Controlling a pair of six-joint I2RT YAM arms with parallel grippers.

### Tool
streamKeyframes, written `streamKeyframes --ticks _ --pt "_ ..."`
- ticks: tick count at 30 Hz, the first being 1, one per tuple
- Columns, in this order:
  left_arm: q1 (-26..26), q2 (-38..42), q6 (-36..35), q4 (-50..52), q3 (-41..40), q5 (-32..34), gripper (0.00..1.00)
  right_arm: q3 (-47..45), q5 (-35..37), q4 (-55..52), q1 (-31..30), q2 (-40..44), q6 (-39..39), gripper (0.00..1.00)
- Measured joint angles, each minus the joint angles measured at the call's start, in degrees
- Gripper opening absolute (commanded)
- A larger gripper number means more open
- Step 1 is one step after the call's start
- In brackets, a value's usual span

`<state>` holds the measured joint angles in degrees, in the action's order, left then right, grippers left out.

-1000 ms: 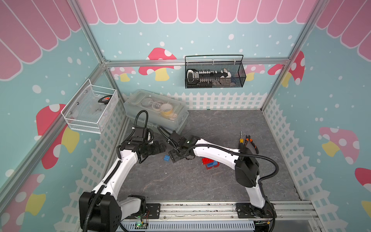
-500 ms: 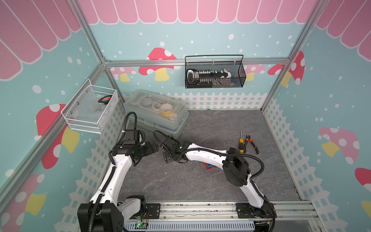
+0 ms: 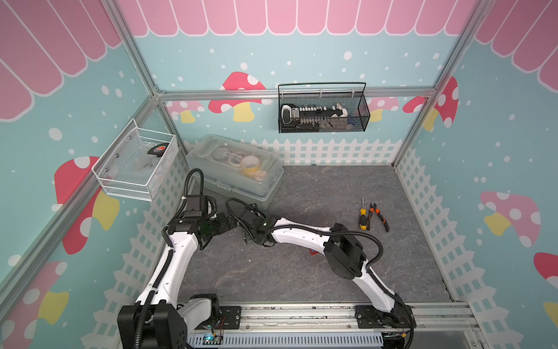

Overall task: Assemble a giraffe with lego
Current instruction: Move the lego brick at the center of the board.

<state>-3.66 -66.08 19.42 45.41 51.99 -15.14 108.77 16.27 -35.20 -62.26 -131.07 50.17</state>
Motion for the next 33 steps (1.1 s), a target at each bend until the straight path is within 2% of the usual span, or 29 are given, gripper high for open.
streamKeyframes --ticks 7,11,15,21,33 --pt "3.2 -4.1 -0.8 0.1 0.0 -1.6 0.92 -11.8 0.8 0.5 1.6 11.8 -0.9 0.81" --pt "7.5 -5.2 -0.9 0.1 0.0 0.1 0.94 -18.5 0.6 0.8 3.6 19.9 -2.1 0.81" --pt "11.3 -9.7 -1.5 0.2 0.8 1.2 0.98 -23.9 0.5 1.1 5.4 27.4 -3.6 0.81" --pt "15.6 -14.8 -3.2 0.9 2.8 4.5 0.98 -31.5 -0.7 2.3 8.0 37.3 -5.3 0.81" --pt "21.1 -26.3 -6.8 1.4 8.8 6.6 0.92 -39.5 -2.7 3.3 10.9 47.6 -7.3 0.81"
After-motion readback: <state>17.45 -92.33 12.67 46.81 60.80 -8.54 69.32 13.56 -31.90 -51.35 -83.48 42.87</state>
